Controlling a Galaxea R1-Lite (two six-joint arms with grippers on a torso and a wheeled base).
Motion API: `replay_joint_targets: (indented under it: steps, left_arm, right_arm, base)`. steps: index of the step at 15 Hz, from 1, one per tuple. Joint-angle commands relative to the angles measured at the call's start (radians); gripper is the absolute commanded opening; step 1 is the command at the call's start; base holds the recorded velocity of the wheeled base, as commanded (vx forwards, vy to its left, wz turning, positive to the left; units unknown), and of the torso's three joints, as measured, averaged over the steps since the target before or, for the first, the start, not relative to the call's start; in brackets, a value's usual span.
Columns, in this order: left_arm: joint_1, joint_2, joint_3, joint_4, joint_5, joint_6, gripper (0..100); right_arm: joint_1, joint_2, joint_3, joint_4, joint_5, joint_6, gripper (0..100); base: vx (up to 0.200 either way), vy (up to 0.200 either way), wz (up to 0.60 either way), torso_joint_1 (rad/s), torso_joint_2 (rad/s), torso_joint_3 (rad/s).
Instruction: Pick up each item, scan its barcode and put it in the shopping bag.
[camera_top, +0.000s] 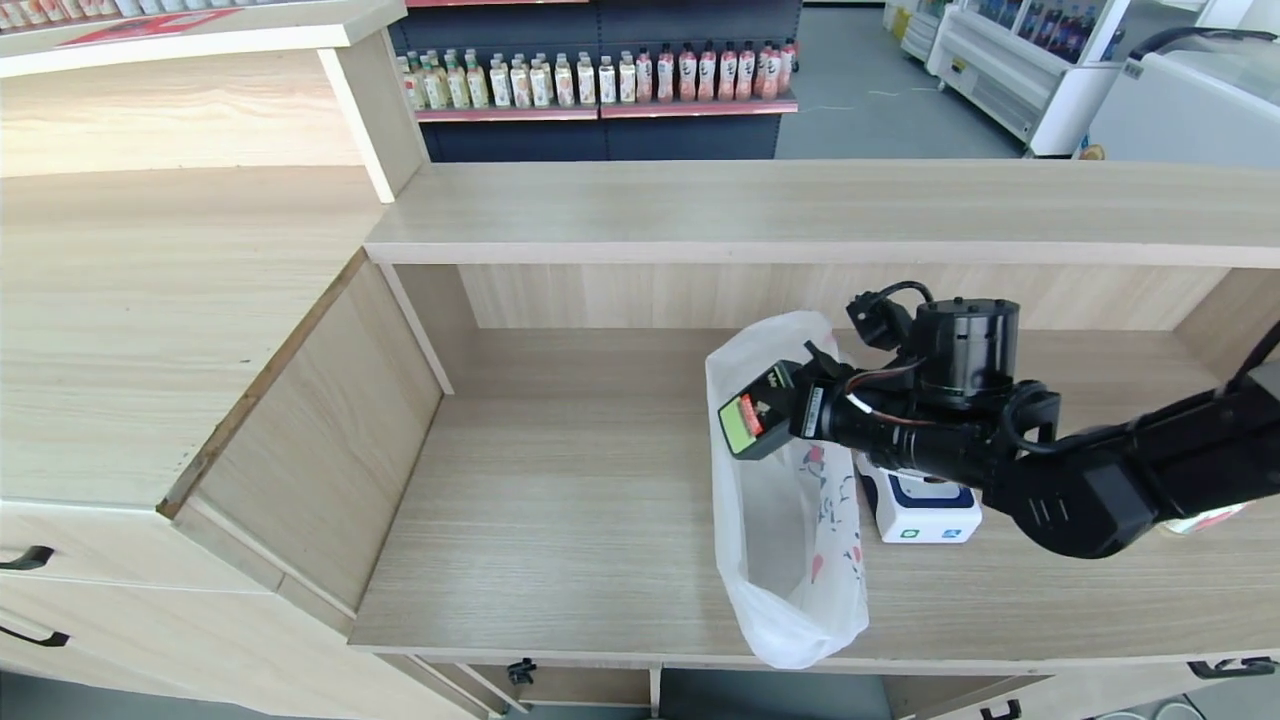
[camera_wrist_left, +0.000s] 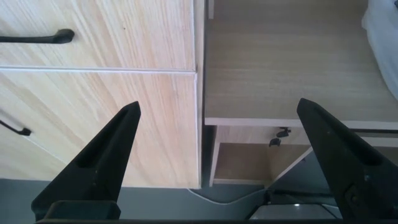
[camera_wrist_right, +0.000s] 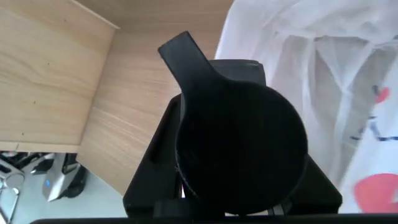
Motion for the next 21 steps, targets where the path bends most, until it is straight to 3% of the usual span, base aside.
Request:
replay_joint_targets:
  steps: [1, 5, 11, 16, 21]
  left_arm:
    - [0.000, 0.000, 0.000, 0.000, 0.000, 0.000, 100]
    - [0.000, 0.000, 0.000, 0.000, 0.000, 0.000, 100]
    - [0.000, 0.000, 0.000, 0.000, 0.000, 0.000, 100]
    - [0.000, 0.000, 0.000, 0.000, 0.000, 0.000, 100]
    - [0.000, 0.000, 0.000, 0.000, 0.000, 0.000, 100]
  right_arm:
    - [0.040, 0.037, -0.016, -0.003, 0.001, 0.012, 0]
    - [0.066, 0.115, -0.011, -0.017, -0.008, -0.023, 0]
    - [0.063, 0.094, 0.029, -0.010, -0.077, -0.232, 0]
    - [0.039, 0.101, 0.153, -0.013, -0.137, -0.359, 0]
    - [0.034, 0.140, 0.184, -0.022, -0.192, -0.391, 0]
  base:
    - [0.000, 0.000, 0.00, 0.000, 0.00, 0.000]
    - [0.000, 0.000, 0.00, 0.000, 0.00, 0.000]
    - [0.000, 0.000, 0.00, 0.000, 0.00, 0.000]
    - [0.000, 0.000, 0.00, 0.000, 0.00, 0.000]
    - [0.000, 0.000, 0.00, 0.000, 0.00, 0.000]
